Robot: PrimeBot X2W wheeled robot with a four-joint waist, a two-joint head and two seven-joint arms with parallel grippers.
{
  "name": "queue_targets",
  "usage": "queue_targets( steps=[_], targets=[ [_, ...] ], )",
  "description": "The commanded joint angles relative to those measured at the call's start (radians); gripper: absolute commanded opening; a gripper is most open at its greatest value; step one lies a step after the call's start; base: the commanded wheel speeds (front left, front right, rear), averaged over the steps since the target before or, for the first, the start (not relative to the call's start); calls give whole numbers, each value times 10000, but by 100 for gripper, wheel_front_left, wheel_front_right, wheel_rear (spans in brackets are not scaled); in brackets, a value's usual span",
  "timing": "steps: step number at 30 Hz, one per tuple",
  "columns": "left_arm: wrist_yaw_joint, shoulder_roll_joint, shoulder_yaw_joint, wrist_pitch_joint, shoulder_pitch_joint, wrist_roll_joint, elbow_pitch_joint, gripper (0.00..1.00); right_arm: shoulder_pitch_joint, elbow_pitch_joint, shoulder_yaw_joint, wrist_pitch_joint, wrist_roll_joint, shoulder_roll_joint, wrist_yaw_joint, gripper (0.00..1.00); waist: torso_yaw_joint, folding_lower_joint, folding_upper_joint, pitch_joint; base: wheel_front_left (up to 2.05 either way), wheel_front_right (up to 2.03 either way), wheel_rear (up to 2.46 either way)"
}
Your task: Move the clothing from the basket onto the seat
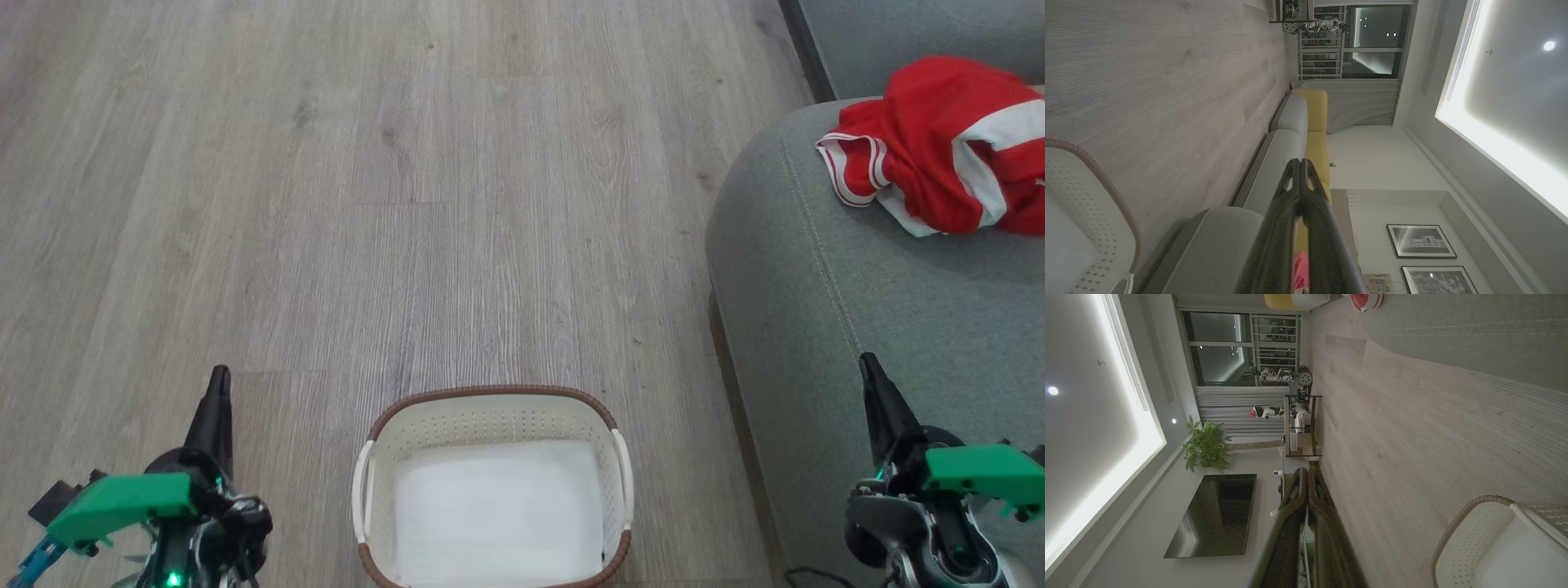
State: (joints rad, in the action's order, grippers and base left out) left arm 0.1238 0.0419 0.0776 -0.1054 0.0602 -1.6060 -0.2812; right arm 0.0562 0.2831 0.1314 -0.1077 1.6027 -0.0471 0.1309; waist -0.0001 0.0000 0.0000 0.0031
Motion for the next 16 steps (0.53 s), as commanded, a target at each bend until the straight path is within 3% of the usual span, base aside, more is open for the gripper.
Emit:
queue_targets(
  steps=[1,16],
  targets=[
    [69,83,365,-81,480,-24,357,0,517,-383,-177,-55,59,-31,-2,0,1,0,0,0,0,0,0],
    [69,83,364,-80,480,-24,358,0,517,-383,-177,-55,59,-31,-2,0,1,0,0,0,0,0,0]
  ],
)
